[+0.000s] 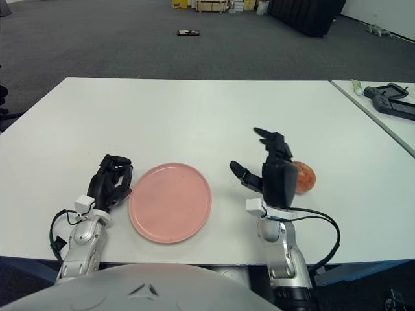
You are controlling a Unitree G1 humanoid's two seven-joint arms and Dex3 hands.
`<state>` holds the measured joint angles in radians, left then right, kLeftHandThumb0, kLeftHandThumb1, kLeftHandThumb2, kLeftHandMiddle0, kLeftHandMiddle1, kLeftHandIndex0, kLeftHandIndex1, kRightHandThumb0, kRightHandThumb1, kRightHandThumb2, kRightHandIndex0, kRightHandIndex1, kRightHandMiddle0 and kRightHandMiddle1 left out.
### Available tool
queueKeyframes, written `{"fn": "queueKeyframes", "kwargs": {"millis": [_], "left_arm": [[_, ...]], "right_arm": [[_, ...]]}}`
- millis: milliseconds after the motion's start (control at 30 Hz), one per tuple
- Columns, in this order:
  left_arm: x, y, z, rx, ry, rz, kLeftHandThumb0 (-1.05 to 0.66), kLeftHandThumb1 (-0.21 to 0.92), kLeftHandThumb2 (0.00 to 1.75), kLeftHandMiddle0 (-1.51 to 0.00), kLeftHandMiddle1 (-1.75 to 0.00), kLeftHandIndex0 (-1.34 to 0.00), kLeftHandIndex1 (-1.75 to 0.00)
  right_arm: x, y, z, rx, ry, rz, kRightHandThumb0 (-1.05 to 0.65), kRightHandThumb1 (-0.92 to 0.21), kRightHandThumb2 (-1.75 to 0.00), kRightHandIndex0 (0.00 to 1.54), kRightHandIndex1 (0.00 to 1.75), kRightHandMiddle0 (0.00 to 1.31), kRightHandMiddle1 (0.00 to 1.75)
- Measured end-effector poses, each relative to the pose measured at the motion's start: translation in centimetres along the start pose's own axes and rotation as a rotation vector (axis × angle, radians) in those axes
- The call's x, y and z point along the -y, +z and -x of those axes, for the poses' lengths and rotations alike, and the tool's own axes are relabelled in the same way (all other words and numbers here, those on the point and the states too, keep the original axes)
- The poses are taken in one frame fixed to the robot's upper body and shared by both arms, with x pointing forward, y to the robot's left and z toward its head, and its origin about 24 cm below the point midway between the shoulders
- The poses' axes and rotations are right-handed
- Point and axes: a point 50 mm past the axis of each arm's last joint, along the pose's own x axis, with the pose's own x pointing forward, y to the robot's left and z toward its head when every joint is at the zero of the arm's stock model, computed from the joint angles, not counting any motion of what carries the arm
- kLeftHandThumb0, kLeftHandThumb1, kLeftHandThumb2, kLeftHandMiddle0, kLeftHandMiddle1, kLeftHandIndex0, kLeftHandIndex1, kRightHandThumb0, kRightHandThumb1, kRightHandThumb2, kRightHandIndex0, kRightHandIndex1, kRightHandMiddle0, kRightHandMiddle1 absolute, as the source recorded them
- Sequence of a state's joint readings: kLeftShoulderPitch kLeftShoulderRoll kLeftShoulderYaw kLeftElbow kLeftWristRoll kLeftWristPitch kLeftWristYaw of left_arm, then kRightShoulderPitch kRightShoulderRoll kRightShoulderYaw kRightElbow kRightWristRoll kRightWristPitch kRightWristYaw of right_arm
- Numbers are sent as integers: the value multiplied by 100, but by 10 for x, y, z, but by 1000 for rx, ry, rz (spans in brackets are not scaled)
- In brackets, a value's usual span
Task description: Put the apple into the plate.
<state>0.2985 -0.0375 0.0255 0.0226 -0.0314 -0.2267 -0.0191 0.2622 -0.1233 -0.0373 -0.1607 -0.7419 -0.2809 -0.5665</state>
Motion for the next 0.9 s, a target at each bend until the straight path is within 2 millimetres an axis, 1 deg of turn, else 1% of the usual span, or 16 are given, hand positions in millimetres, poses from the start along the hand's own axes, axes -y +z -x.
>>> {"fn": "queueKeyframes", "kwargs": {"millis": [33, 133, 300, 367, 433, 600, 900], "left_arm": [[-1, 0, 0, 0, 2, -2, -36, 81, 69, -53, -145, -26, -175], [-4, 0, 0, 0, 12, -9, -36, 82, 67, -53, -144, -25, -175], [-8, 1, 0, -2, 28, -17, -36, 83, 66, -53, -142, -25, -175], [-9, 1, 0, -6, 34, -18, -36, 83, 66, -53, -140, -25, -175], [-9, 1, 1, -12, 39, -16, -36, 83, 66, -53, -139, -25, -175], [-10, 2, 2, -26, 50, -9, -36, 81, 68, -53, -138, -26, -175], [-12, 2, 3, -34, 70, 10, -36, 79, 71, -53, -138, -27, -175]], "right_arm": [[0, -2, -1, -20, -1, 24, -71, -50, -85, 0, 12, 0, 56], [1, -6, 0, -107, 7, 89, -74, -50, -82, 0, 4, 0, 43], [1, -11, 3, -233, 54, 164, -76, -50, -78, 0, 1, 0, 23], [2, -13, 4, -272, 76, 198, -77, -50, -76, 0, 0, 0, 11], [3, -15, 4, -311, 94, 227, -77, -50, -75, 0, 0, 0, 6], [6, -22, 5, -397, 131, 296, -77, -52, -70, 0, 0, 0, 1], [7, -27, 3, -514, 183, 379, -81, -53, -62, 0, 0, 0, 0]]}}
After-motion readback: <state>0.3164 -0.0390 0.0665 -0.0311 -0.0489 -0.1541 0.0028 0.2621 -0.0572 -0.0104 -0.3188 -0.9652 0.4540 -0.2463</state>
